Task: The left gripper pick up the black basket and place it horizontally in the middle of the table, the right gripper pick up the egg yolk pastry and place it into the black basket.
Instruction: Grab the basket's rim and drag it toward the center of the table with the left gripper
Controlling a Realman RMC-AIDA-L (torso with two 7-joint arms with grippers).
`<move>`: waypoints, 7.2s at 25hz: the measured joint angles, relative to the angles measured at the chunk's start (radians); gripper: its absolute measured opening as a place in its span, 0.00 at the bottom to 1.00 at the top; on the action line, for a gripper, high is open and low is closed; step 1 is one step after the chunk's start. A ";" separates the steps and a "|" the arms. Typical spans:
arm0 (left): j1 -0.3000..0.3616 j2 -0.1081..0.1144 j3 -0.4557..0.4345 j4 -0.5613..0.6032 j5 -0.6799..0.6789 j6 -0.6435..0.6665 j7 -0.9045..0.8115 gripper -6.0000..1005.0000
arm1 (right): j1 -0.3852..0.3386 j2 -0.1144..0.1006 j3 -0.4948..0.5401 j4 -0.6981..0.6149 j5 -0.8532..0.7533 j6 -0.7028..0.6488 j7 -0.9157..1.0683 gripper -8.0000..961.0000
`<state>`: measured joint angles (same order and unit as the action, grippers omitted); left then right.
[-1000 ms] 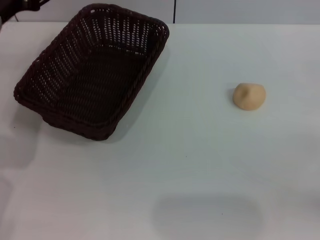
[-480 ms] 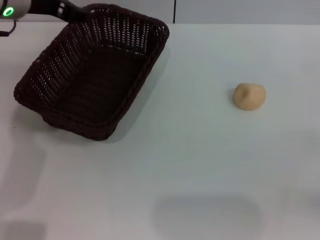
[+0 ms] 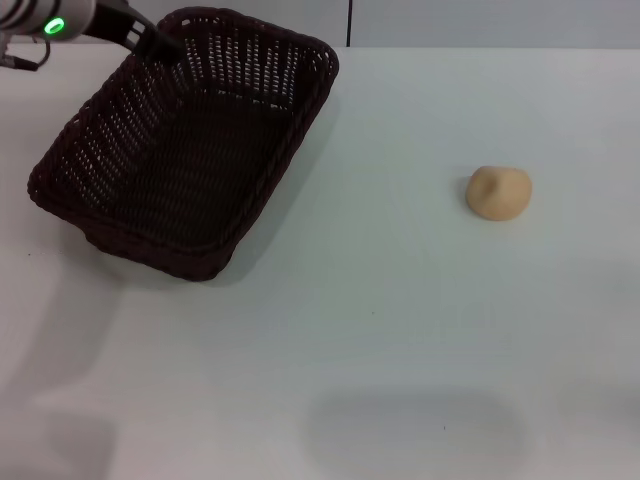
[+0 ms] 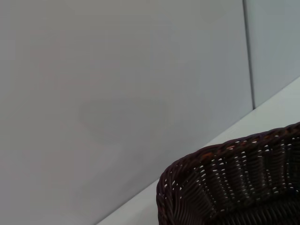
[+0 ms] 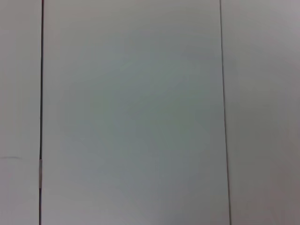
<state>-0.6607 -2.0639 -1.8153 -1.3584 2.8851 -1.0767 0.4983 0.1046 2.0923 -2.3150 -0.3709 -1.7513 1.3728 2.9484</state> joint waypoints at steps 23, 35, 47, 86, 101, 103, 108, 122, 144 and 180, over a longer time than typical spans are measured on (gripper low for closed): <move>-0.021 0.019 -0.005 0.249 0.006 0.163 0.071 0.73 | -0.009 0.000 0.000 0.008 -0.001 0.000 0.001 0.76; -0.011 0.043 -0.010 0.317 0.006 0.215 0.085 0.72 | -0.010 0.000 0.000 0.009 -0.001 -0.007 0.000 0.76; -0.038 0.036 0.002 0.358 0.007 0.172 0.093 0.71 | -0.008 0.000 0.000 0.008 -0.001 -0.008 -0.001 0.76; -0.022 0.001 0.126 0.072 -0.175 0.064 0.337 0.33 | -0.009 0.000 -0.009 0.002 -0.006 0.002 -0.001 0.76; -0.135 -0.001 0.130 0.098 -0.314 0.071 0.484 0.22 | -0.011 0.000 -0.014 -0.007 -0.007 0.015 0.001 0.76; -0.135 0.000 0.124 0.099 -0.333 0.070 0.504 0.20 | -0.011 0.000 -0.014 -0.007 -0.007 0.016 0.001 0.76; -0.146 0.003 0.063 0.103 -0.432 0.047 0.608 0.19 | -0.009 0.000 -0.014 -0.008 -0.007 0.018 0.001 0.76; -0.259 0.005 -0.008 0.267 -0.481 -0.050 0.797 0.19 | -0.008 0.000 -0.024 -0.009 -0.005 0.018 0.000 0.76; -0.375 0.002 0.003 0.513 -0.469 0.170 0.863 0.19 | -0.010 0.000 -0.029 0.001 -0.005 0.009 0.000 0.76; -0.414 -0.006 0.099 0.686 -0.477 0.441 0.853 0.20 | -0.002 0.000 -0.067 0.001 -0.008 -0.007 -0.004 0.76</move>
<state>-1.0746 -2.0702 -1.7162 -0.6721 2.4077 -0.6361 1.3513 0.1027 2.0924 -2.3820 -0.3697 -1.7589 1.3659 2.9439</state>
